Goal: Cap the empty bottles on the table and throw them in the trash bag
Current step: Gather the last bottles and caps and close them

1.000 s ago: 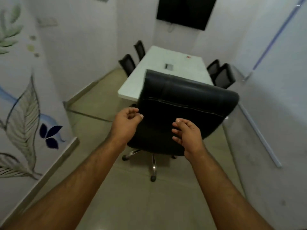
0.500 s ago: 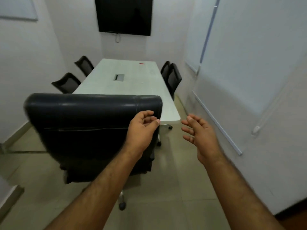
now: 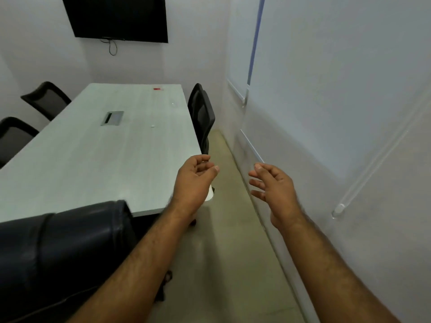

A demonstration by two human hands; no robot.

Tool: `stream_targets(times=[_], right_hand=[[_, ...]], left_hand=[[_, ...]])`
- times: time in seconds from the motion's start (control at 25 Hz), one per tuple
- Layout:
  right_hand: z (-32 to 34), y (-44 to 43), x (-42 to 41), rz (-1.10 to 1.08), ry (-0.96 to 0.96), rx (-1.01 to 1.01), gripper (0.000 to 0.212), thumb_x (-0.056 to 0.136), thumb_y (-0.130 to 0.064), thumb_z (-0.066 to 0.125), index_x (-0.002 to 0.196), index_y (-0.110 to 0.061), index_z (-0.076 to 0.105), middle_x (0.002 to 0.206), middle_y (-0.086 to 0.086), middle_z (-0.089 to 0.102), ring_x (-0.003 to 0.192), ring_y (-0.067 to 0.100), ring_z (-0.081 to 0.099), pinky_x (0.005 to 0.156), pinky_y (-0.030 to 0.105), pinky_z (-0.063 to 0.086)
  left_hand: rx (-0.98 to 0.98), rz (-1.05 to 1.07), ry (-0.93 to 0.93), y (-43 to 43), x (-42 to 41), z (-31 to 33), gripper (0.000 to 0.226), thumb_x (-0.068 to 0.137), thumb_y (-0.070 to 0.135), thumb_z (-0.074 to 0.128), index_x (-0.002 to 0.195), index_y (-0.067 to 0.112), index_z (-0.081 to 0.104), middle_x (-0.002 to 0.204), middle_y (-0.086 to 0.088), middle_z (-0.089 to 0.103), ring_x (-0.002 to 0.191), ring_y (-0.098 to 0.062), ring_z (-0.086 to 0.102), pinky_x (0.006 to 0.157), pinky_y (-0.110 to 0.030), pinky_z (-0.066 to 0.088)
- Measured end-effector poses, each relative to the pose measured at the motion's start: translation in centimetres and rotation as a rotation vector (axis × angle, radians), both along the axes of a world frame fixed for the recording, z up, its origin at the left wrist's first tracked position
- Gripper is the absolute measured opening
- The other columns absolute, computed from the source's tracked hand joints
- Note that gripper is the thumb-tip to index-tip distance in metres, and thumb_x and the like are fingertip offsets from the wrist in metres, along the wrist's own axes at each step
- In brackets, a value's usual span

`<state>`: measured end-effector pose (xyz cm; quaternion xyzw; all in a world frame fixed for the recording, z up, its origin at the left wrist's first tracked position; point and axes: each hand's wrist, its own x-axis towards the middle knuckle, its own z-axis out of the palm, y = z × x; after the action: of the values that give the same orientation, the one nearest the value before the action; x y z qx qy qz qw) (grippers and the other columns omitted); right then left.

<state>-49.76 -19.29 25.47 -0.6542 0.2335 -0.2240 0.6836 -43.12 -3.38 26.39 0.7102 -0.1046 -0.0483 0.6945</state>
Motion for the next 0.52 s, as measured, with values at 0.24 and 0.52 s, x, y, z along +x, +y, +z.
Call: stream_targets(times=[0.24,0.52], right_hand=[[-3.4,-15.1,15.1,0.221,0.011,0.015,0.017,0.097,-0.03,0.059,0.105,-0.02,0.07,0.105,0.007,0.075,0.095,0.021,0.07,0.075,0.033,0.055],[-1.6,-24.3,32.8,0.471,0.054,-0.004,0.016,0.097,-0.029,0.06,0.105,-0.018,0.069,0.099,0.004,0.074,0.088,0.016,0.068,0.076,0.033,0.057]], left_hand=[[0.003,0.171,0.012,-12.9,13.3,-2.1,0.029,0.092,0.013,0.064,0.119,0.018,0.058,0.092,0.012,0.064,0.073,0.014,0.063,0.063,-0.002,0.046],[0.063,0.395,0.062,-20.8,27.6,-1.3,0.034,0.089,0.019,0.067,0.123,0.019,0.059,0.111,-0.001,0.066,0.106,-0.015,0.062,0.089,-0.027,0.047]])
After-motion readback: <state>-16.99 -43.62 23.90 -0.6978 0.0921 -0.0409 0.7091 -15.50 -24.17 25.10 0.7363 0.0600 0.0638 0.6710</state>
